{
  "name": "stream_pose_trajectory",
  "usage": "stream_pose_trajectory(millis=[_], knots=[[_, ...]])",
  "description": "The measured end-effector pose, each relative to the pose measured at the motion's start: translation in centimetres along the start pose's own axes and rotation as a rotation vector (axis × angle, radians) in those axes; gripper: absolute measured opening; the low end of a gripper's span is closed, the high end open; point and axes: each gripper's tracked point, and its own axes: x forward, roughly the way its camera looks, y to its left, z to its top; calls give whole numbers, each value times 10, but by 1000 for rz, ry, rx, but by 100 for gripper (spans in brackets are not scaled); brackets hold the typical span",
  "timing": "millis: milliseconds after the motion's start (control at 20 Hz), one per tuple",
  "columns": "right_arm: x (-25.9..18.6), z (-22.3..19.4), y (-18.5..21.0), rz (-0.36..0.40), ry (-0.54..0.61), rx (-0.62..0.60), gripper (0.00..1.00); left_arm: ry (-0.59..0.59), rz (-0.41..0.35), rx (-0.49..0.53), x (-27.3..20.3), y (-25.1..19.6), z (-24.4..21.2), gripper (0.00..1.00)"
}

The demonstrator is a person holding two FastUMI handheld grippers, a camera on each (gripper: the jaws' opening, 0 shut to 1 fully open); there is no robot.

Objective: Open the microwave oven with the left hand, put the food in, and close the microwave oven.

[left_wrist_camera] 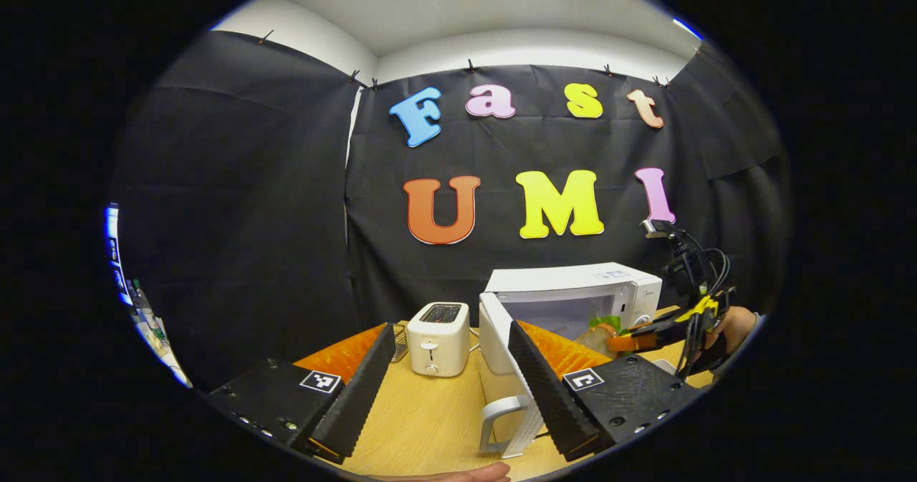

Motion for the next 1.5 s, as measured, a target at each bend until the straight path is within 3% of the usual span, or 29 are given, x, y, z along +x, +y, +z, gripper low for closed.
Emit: stream_pose_trajectory(millis=[350, 400, 500, 650, 800, 850, 900, 1000, 1050, 1250, 1350, 1400, 1450, 1500], knots=[[59, 41, 6, -137, -235, 164, 35, 21, 12, 8, 2, 14, -14, 96], [68, 44, 8, -144, -257, 184, 35, 20, 10, 7, 4, 15, -16, 89], [88, 43, 11, -135, -261, 215, 35, 18, 6, 8, 7, 19, -19, 89], [102, 71, 6, -135, -362, 206, 35, 26, -1, 3, 13, 21, -28, 89], [129, 67, 5, -88, -356, 296, 35, 45, 3, 16, 20, 24, -39, 89], [134, 73, 0, -80, -365, 318, 28, 50, 7, 18, 23, 25, -41, 89], [140, 75, -4, -75, -365, 337, 36, 55, 8, 17, 25, 25, -43, 89], [155, 74, -13, -62, -362, 393, 37, 65, 7, 7, 26, 25, -48, 89], [160, 72, -18, -60, -359, 417, 37, 67, 6, 2, 27, 25, -49, 96], [178, 69, -35, -40, -367, 514, 38, 53, 26, -23, 30, 32, -48, 96], [185, 61, -46, -70, -373, 546, 34, 43, 36, -43, 31, 36, -49, 96], [186, 56, -52, -92, -375, 536, 42, 38, 47, -55, 31, 40, -49, 96], [190, 54, -55, -104, -378, 538, 37, 35, 52, -62, 31, 41, -49, 97], [191, 52, -57, -108, -380, 544, 45, 32, 58, -67, 30, 44, -51, 97]])
